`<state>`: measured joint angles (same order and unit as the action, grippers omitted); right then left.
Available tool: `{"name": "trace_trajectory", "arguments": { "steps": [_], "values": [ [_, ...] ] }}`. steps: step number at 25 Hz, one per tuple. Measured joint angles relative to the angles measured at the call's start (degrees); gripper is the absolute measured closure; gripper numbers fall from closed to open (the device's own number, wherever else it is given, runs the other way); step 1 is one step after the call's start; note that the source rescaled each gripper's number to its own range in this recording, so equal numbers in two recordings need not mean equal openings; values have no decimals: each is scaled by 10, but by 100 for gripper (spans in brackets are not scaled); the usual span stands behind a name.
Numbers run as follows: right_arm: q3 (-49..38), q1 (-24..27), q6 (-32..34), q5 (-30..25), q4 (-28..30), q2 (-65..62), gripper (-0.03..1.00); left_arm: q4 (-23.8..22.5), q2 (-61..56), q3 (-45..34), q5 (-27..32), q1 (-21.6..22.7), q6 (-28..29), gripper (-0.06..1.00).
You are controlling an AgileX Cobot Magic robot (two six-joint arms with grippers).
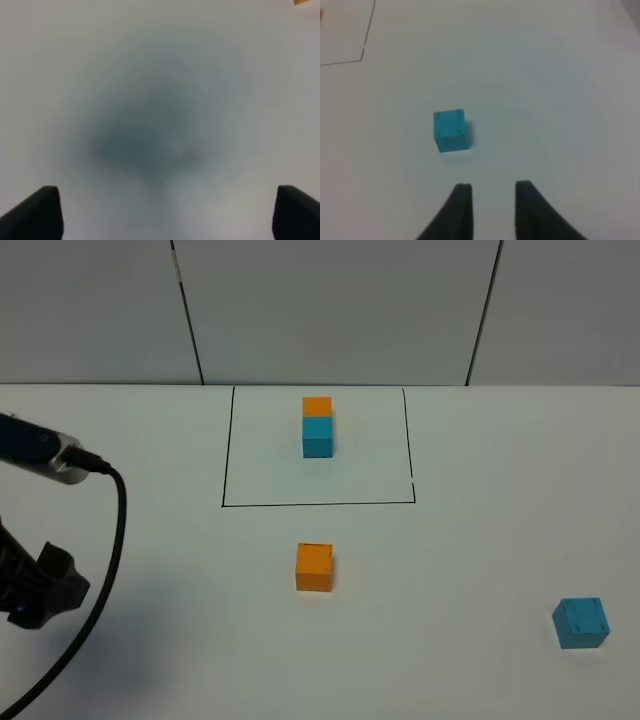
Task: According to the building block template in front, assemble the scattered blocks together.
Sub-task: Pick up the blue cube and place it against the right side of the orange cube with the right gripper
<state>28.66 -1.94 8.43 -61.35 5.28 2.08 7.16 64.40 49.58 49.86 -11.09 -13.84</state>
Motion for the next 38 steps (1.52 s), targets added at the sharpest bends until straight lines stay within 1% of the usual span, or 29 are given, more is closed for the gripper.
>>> {"name": "trace_trajectory", "arguments": {
  "steps": [4,7,10,13,18,22,26,29,34,38],
  "values": [
    [0,0,0,0,0,0,96,0,-79,-57,-4,0,12,0],
    [0,0,0,0,0,0,96,0,-138,-82,-4,0,27,0],
    [0,0,0,0,0,0,96,0,-186,-99,13,1,35,0],
    [0,0,0,0,0,0,96,0,-226,-108,31,17,43,0],
    [0,0,0,0,0,0,96,20,-291,-136,45,48,47,0],
    [0,0,0,0,0,0,96,26,-328,-161,60,56,45,0],
    [0,0,0,0,0,0,96,27,-359,-166,86,67,46,0],
    [0,0,0,0,0,0,96,30,-387,-174,87,73,59,1],
    [0,0,0,0,0,0,96,30,-419,-219,92,74,60,1],
    [0,0,0,0,0,0,96,30,-450,-222,94,74,64,2]
  ]
}}
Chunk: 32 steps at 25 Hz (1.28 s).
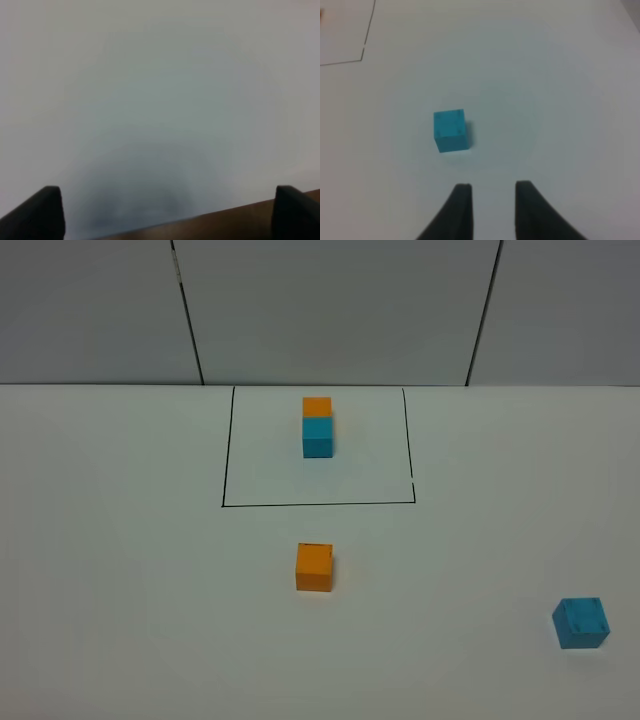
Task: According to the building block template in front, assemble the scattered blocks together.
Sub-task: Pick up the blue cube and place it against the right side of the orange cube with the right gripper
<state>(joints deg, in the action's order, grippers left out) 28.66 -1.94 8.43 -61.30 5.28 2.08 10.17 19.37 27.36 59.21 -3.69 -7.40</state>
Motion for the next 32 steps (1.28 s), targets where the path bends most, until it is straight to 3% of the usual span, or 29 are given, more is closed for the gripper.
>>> {"name": "trace_trajectory", "arguments": {
  "steps": [22,32],
  "values": [
    [0,0,1,0,0,0,97,11,-122,-12,18,23,9,9],
    [0,0,0,0,0,0,97,-18,-178,-12,18,14,39,9]
  ]
}}
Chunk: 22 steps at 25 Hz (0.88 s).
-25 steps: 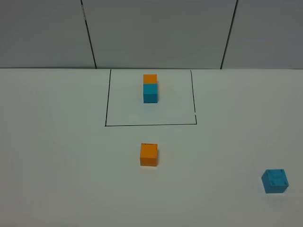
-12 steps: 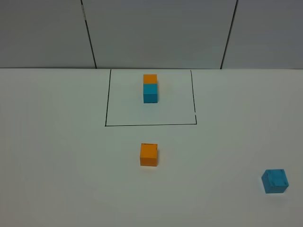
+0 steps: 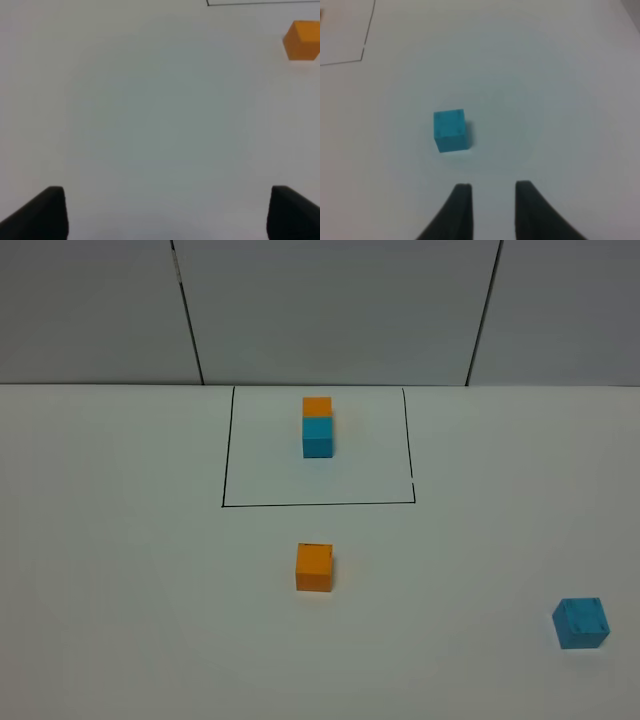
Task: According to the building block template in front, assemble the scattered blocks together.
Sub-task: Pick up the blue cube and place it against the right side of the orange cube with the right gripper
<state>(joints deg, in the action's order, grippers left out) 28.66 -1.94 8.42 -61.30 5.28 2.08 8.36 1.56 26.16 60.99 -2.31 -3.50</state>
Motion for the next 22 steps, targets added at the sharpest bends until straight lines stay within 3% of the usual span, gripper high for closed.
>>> {"name": "trace_trajectory", "arguments": {
  "steps": [22],
  "values": [
    [0,0,0,0,0,0,97,-13,-18,0,0,-18,11,9]
  ]
}}
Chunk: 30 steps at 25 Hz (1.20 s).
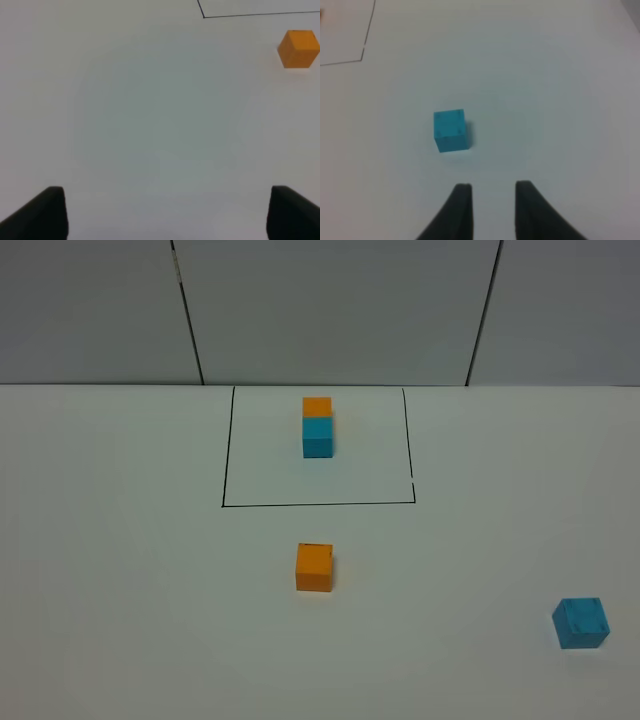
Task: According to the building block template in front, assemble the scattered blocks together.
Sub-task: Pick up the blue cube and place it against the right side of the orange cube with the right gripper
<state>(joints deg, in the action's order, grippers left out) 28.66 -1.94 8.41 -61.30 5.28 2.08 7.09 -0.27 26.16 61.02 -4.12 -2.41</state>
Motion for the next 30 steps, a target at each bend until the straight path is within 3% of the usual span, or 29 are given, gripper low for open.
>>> {"name": "trace_trajectory", "arguments": {
  "steps": [30],
  "values": [
    [0,0,1,0,0,0,97,-15,1,0,0,5,12,9]
  ]
}}
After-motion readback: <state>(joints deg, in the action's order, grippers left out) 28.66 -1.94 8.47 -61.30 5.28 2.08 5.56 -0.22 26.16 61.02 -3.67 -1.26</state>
